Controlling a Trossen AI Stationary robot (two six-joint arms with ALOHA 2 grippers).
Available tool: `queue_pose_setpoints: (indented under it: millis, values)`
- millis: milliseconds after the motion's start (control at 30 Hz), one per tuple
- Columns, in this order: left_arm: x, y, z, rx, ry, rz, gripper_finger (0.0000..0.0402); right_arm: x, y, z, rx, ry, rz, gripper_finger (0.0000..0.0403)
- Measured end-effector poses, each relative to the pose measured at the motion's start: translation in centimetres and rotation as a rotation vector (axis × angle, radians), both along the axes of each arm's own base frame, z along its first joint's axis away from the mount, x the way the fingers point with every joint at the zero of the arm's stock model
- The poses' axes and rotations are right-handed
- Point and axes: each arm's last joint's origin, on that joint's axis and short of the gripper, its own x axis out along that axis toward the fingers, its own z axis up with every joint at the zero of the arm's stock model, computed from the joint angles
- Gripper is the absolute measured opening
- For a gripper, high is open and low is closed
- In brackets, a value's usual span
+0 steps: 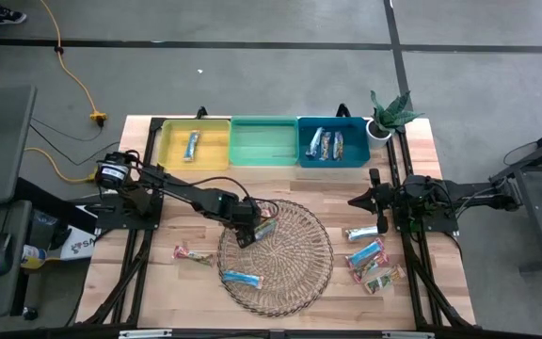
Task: Pick and place Granola Bars by type
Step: Put the yellow granola bar into the yellow bin
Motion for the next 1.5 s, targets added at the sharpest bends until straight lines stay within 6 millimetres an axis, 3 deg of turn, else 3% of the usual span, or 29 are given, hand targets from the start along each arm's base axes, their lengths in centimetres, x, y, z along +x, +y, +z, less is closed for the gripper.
queue_pose_setpoints:
  millis: [200,600,967,1267,1500]
  values:
    - [0.1,0.0,-0.3,-0.006,0.009,-0.005,0.0212,0.0,0.0,0.0,0.0,-0.001,0.0,0.0]
    - [0.1,-0.1,-0.2,-0.037,0.009,-0.016,0.0106,0.0,0.0,0.0,0.0,0.0,0.0,0.0]
    - [0.1,-0.1,0.1,-0.018,0.031,0.005,0.0094,0.0,0.0,0.0,0.0,0.0,0.0,0.0]
    - [1.4,0.1,3.1,0.119,0.036,-0.037,0.0093,0.0,0.0,0.0,0.0,0.0,0.0,0.0]
    - [3.5,-0.3,6.8,0.16,-0.082,-0.143,0.0093,0.0,0.0,0.0,0.0,0.0,0.0,0.0]
